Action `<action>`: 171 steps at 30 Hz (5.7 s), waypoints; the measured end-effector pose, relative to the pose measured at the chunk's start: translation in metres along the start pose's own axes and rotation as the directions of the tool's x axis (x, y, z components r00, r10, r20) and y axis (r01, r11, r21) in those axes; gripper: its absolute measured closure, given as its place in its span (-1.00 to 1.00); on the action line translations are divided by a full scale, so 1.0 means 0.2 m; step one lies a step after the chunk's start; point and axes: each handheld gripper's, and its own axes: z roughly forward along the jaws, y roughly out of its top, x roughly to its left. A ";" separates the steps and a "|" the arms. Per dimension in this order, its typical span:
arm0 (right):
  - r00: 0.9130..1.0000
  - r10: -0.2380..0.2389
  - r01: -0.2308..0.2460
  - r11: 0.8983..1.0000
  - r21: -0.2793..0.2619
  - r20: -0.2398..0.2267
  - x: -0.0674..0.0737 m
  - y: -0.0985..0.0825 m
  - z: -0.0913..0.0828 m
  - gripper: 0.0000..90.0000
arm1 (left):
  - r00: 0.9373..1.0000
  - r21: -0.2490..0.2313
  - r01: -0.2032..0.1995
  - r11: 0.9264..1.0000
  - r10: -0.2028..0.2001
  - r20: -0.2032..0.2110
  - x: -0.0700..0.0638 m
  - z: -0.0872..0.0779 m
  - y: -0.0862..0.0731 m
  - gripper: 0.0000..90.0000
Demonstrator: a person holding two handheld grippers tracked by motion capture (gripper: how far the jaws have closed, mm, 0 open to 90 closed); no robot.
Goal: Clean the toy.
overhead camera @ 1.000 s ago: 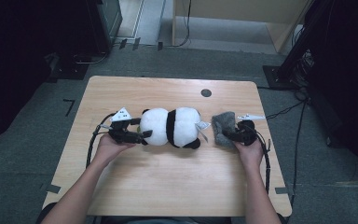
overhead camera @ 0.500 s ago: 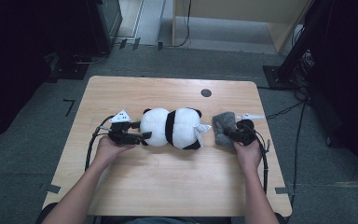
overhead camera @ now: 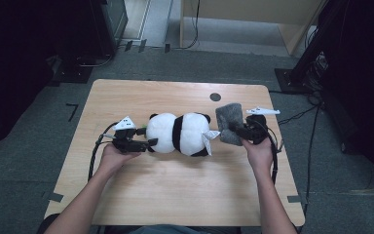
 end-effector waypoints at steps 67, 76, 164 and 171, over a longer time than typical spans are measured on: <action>0.961 -0.202 0.213 0.976 0.041 -0.188 0.63 0.59 0.27 0.71 | 0.999 0.005 0.022 1.000 -0.022 -0.047 -0.07 0.05 0.02 -0.11; 0.944 -0.242 0.264 0.961 0.078 -0.223 0.79 0.64 0.44 0.70 | 0.998 0.003 0.026 1.000 -0.026 -0.056 -0.08 0.05 0.01 -0.11; 0.982 -0.133 0.152 0.978 0.145 -0.133 0.60 0.69 0.40 0.71 | 0.996 0.001 0.063 0.998 -0.063 -0.060 -0.07 0.05 0.01 -0.09; 0.965 -0.139 0.176 0.972 0.154 -0.224 0.80 0.73 0.55 0.71 | 0.996 0.000 0.064 0.998 -0.064 -0.061 -0.07 0.05 0.01 -0.09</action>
